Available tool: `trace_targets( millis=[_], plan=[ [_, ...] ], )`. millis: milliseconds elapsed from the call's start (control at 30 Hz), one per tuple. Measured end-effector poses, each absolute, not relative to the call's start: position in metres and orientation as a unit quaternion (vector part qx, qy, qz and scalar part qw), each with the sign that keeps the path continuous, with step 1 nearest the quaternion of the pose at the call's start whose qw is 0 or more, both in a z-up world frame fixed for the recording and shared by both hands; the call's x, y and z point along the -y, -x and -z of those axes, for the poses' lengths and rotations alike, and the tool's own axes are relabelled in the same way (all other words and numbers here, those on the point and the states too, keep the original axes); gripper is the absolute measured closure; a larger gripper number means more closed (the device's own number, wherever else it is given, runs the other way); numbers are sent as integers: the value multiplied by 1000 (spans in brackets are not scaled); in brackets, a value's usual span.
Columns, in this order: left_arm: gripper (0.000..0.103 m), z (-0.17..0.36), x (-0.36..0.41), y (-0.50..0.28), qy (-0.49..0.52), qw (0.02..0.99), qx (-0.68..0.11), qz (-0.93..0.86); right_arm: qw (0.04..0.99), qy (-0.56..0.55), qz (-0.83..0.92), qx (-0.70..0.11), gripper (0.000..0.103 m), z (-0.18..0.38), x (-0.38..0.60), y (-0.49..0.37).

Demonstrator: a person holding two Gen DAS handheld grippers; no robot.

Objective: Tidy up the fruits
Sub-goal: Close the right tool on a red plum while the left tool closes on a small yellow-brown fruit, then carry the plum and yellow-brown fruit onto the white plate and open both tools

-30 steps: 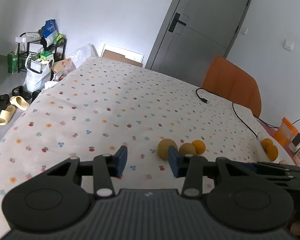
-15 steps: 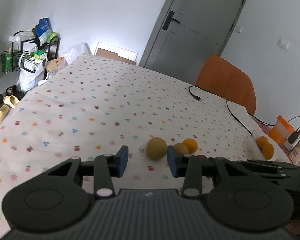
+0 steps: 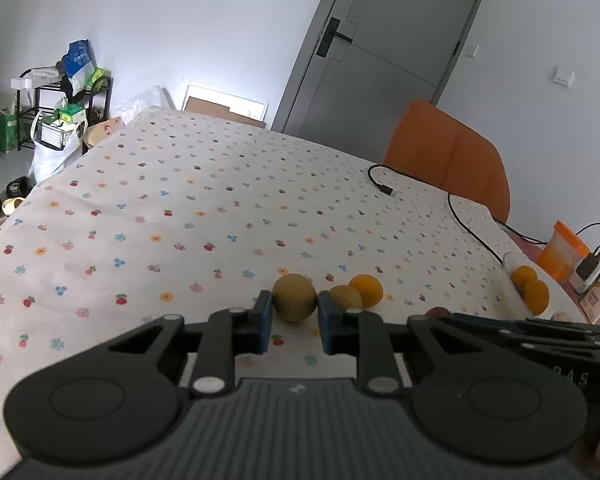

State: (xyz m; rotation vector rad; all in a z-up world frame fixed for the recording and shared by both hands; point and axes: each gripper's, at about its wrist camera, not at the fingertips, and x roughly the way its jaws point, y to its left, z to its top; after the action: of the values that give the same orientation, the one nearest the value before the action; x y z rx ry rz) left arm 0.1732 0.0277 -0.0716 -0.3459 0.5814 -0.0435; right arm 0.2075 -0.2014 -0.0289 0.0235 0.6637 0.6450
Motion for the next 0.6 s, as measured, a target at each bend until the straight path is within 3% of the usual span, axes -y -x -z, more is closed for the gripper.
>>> trace_targets(
  millis=[600],
  plan=[
    [81,48,-7,-154,154,951,-265,35,908,-25,-293,-298,81,14,230,-186]
  ],
)
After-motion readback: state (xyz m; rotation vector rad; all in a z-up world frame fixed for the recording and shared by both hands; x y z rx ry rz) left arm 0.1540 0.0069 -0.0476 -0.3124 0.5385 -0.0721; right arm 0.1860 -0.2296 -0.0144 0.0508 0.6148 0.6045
